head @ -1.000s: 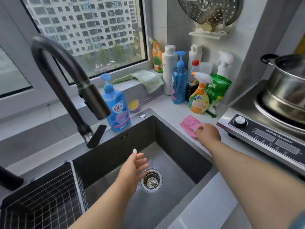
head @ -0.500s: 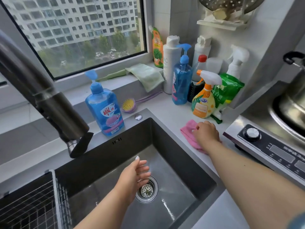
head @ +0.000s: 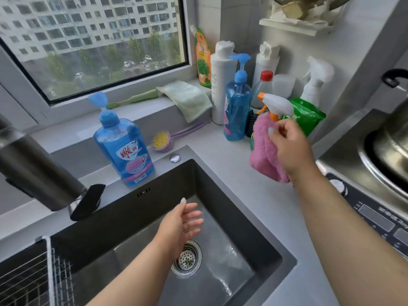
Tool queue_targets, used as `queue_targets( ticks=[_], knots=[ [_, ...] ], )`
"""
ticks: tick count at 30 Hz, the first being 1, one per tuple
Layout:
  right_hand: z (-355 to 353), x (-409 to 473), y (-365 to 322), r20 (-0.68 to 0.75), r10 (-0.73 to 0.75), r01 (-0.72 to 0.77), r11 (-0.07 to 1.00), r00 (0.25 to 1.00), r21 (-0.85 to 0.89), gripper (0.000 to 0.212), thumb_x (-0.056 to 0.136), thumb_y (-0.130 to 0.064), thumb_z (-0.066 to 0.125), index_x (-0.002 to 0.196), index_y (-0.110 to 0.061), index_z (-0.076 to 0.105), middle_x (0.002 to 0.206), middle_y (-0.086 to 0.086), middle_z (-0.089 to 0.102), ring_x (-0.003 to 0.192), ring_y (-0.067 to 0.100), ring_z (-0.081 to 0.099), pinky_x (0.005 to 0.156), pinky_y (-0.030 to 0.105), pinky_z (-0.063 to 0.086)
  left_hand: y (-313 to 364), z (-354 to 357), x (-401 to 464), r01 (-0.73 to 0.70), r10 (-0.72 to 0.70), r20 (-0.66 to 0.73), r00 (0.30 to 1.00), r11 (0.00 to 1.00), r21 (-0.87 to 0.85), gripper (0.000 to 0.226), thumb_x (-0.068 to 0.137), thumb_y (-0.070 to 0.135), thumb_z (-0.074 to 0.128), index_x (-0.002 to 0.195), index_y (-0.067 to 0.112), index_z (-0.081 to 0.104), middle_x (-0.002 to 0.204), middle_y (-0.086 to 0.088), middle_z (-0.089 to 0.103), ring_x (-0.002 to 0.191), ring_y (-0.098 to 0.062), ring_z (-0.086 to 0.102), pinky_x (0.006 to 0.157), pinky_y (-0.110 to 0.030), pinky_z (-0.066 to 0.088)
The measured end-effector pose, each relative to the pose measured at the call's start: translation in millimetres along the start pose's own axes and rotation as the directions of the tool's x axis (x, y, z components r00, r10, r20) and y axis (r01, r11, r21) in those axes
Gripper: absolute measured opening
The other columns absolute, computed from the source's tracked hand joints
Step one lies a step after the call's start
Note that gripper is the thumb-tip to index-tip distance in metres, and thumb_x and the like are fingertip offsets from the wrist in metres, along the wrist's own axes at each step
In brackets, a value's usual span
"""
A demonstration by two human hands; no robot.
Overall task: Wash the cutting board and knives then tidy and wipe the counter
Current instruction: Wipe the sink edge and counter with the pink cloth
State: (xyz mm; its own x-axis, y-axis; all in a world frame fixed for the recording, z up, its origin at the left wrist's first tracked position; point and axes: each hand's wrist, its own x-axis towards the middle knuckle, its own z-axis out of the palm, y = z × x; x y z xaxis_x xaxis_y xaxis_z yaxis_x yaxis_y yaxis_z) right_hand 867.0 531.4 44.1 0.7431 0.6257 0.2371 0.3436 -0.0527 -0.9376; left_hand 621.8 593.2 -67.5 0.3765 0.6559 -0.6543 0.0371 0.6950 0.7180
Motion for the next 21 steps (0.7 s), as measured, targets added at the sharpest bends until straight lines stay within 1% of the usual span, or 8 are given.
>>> queue_targets(
  ticks=[2,4,6,8,12,15,18,21],
  knots=[
    [15.8,-4.4,13.6,0.196,-0.057,0.088,0.984,0.979,-0.157,0.009,0.092,-0.03,0.056,0.092,-0.024,0.062,0.098,-0.008,0.065,0.091,0.012,0.059,0.08,0.026,0.048,3.4,-2.8,1.9,-0.007,0.007,-0.005,1.0,1.0,-0.021,0.039,0.098,0.04,0.043,0.102,0.008,0.064,0.086,-0.01,0.067,0.071,-0.022,0.063,0.068,-0.034,0.048],
    [38.8,-14.6,48.4,0.431,0.076,0.191,0.818,0.899,-0.543,0.032,0.094,-0.044,0.048,0.119,-0.028,0.06,0.127,-0.002,0.06,0.116,0.02,0.054,0.098,0.037,0.042,4.9,-7.3,3.0,-0.005,0.005,-0.008,1.0,0.999,-0.034,0.04,0.099,0.04,0.042,0.102,0.008,0.064,0.085,-0.009,0.066,0.07,-0.022,0.063,0.068,-0.034,0.048],
    [61.8,-29.0,84.5,0.531,0.32,0.287,0.572,0.784,-0.769,0.061,0.096,-0.056,0.032,0.149,-0.028,0.028,0.158,-0.002,0.024,0.145,0.023,0.021,0.117,0.044,0.016,5.9,-12.8,3.8,-0.011,0.01,-0.019,1.0,0.999,-0.045,0.039,0.099,0.039,0.041,0.102,0.008,0.064,0.085,-0.009,0.066,0.071,-0.022,0.062,0.068,-0.034,0.047],
    [81.0,-33.4,101.8,0.541,0.335,0.37,0.456,0.772,-0.81,0.071,0.095,-0.062,0.022,0.154,-0.029,0.003,0.162,-0.007,-0.003,0.149,0.021,-0.005,0.119,0.048,-0.001,8.1,-20.1,7.4,-0.043,0.041,-0.045,0.998,0.998,-0.04,0.038,0.1,0.038,0.041,0.101,0.009,0.065,0.086,-0.009,0.067,0.071,-0.021,0.063,0.067,-0.033,0.048],
    [119.3,-8.9,96.6,0.586,0.32,0.414,0.468,0.745,-0.781,0.069,0.095,-0.061,0.016,0.153,-0.03,-0.007,0.161,-0.006,-0.013,0.148,0.022,-0.013,0.118,0.05,-0.004,21.7,-26.8,13.2,-0.159,0.157,-0.181,0.971,0.987,0.001,0.028,0.1,0.028,0.042,0.101,0.008,0.062,0.086,-0.01,0.064,0.068,-0.02,0.061,0.063,-0.031,0.047],
    [153.9,12.0,92.3,0.634,0.332,0.446,0.491,0.699,-0.748,0.073,0.094,-0.064,0.017,0.153,-0.031,-0.008,0.16,-0.007,-0.014,0.147,0.021,-0.015,0.118,0.05,-0.005,38.9,-25.2,7.2,-0.295,0.316,-0.289,0.904,0.948,0.117,0.014,0.098,0.014,0.047,0.101,0.01,0.06,0.093,-0.01,0.062,0.073,-0.017,0.06,0.068,-0.032,0.049],
    [182.4,29.7,88.2,0.665,0.31,0.463,0.521,0.68,-0.717,0.079,0.091,-0.067,0.026,0.153,-0.031,-0.006,0.161,-0.008,-0.013,0.147,0.018,-0.014,0.118,0.049,-0.005,58.7,-25.1,-10.4,-0.41,0.554,-0.338,0.761,0.814,0.412,0.013,0.091,0.013,0.059,0.104,0.018,0.06,0.098,-0.001,0.064,0.087,-0.012,0.063,0.084,-0.033,0.054],
    [199.6,46.5,86.6,0.685,0.284,0.473,0.548,0.671,-0.69,0.086,0.089,-0.067,0.036,0.154,-0.029,-0.005,0.161,-0.008,-0.01,0.148,0.017,-0.01,0.119,0.046,-0.002,81.8,-25.5,-32.6,-0.561,0.802,-0.245,0.544,0.565,0.605,0.025,0.085,0.007,0.067,0.103,0.021,0.056,0.101,0.001,0.06,0.088,-0.001,0.06,0.077,-0.012,0.05]
  ],
)
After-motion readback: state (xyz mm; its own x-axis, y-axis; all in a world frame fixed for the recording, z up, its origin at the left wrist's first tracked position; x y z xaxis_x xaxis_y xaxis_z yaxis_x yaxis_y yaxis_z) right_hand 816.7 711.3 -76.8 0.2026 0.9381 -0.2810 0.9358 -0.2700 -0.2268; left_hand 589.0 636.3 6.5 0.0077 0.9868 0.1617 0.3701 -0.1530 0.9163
